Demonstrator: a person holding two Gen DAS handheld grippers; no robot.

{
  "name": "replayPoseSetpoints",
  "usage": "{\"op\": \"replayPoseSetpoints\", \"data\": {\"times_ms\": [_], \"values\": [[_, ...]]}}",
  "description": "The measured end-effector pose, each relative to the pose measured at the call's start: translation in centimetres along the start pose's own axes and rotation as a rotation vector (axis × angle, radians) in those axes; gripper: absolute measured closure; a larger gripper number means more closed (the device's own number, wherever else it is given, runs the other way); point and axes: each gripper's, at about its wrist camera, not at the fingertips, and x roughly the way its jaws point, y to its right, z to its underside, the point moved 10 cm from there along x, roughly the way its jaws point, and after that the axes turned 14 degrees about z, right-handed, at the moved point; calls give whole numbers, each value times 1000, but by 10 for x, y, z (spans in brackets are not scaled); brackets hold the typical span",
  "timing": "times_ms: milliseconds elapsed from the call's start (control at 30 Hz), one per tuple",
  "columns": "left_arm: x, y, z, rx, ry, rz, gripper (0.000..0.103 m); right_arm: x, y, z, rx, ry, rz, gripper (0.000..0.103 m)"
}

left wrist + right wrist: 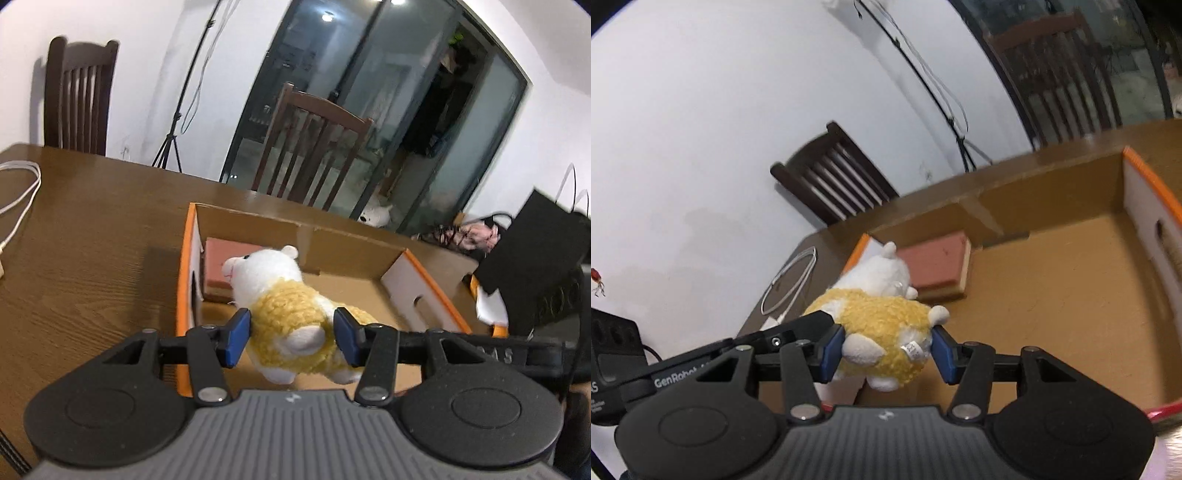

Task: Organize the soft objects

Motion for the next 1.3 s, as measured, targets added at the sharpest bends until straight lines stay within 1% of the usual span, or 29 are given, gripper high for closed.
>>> {"op": "replayPoseSetpoints", "data": {"times_ms": [67,167,233,300,400,467,533,633,700,833,933,1000,1067,1200,1300], "values": [[-4,-2,9,22,-19,2,52,7,0,7,-17,-12,5,51],[-11,-2,14,62,-17,4,44,15,-4,16,-52,-36,7,50],[-16,-1,11,85,7,-21,31,17,-5,19,-69,-40,24,49],[-23,-2,7,90,35,-47,29,17,-8,22,-77,-43,22,48],[-38,1,2,84,57,-45,29,9,-12,25,-94,-36,25,48],[-47,5,-3,100,68,-55,28,-2,-14,24,-110,-18,31,48],[-58,11,-4,120,76,-70,26,-17,-13,20,-117,5,41,44],[-76,22,-4,132,88,-76,24,-51,-5,11,-126,64,74,42],[-89,31,-3,140,95,-87,23,-79,3,5,-138,117,118,38],[-116,52,5,180,108,-100,17,-136,21,-1,-171,221,205,29],[-133,67,9,209,122,-113,15,-177,33,-1,-203,306,282,25],[-143,78,13,219,134,-120,13,-201,37,3,-219,352,314,23],[-151,90,17,225,142,-119,13,-222,39,9,-229,385,324,22],[-171,117,28,270,177,-129,8,-250,35,26,-263,437,326,21],[-186,136,45,295,208,-142,7,-267,31,43,-302,492,354,18]]}}
